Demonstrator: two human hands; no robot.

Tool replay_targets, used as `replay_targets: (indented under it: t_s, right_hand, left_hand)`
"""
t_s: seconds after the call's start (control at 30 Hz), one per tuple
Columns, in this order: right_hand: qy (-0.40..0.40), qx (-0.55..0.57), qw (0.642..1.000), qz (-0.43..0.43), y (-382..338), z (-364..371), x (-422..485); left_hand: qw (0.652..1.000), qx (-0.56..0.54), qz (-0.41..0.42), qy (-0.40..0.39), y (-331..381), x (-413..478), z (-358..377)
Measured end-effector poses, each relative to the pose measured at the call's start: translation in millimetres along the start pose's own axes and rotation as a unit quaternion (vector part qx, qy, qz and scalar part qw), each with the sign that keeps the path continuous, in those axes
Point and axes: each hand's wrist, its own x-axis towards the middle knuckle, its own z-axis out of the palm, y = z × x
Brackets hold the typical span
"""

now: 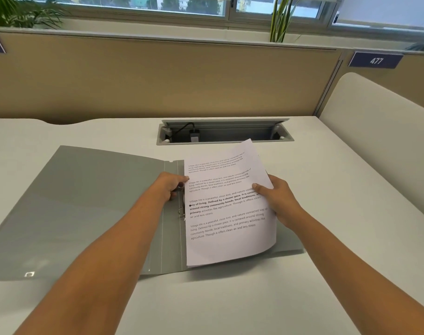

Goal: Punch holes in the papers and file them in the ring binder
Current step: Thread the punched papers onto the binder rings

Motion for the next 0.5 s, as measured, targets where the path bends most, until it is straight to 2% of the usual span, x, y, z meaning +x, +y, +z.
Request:
replay_targets:
  t_s: [0.33,0.5]
  right_hand:
    - [0.002,-0.013,1.0,-0.007,-3.4,6.4,3.4]
    - [0.006,-0.026,1.0,-0.005,-4.2,5.9,6.6]
  left_hand:
    - [0.992,-0.118,0.011,0.04,-3.4,6.6,6.3]
    - [0.991,-0.122,0.017,0.052,-4.8,10.5,7.8]
